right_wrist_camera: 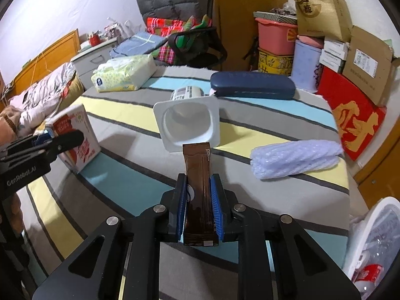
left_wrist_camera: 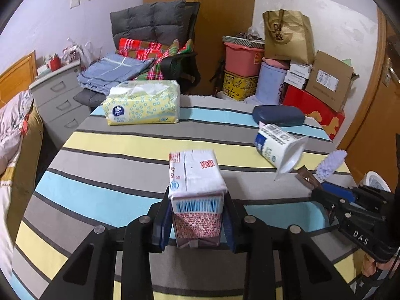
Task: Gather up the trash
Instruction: 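Lift the milk carton and brown wrapper and carry both toward the bin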
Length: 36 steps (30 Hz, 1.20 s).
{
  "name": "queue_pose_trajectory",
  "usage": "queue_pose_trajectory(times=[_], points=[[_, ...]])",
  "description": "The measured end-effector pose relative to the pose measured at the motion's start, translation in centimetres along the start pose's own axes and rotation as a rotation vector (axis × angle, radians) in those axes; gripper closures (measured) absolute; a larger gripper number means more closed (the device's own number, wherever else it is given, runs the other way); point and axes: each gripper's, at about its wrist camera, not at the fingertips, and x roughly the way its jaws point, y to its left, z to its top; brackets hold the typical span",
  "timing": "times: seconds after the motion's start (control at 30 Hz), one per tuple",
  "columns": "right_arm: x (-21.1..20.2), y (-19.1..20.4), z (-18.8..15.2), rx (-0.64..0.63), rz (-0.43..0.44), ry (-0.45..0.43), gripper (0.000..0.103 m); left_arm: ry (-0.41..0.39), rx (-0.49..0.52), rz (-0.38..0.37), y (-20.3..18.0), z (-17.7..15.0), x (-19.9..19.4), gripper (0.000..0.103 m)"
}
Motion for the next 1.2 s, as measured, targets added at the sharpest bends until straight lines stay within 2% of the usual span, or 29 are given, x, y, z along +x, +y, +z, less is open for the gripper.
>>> queue_pose_trajectory(times=[0.53,0.8,1.2], points=[[-4.5,0.0,-0.5,0.033,-0.025,-0.107,0.083,-0.07,0.076,-0.077,-4.3,-0.6,-5.8,0.068],[-7.3,-1.0,-1.0,0.059,-0.066,-0.172,0.083,-0.097,0.129,-0.137,-8.3,-0.9,-8.3,0.068],[-11.1,-4.5,-2.9,0.118,-0.133,-0.224,0.083,-0.126,0.202,-0.219,-14.7,-1.3,-10.5,0.068]])
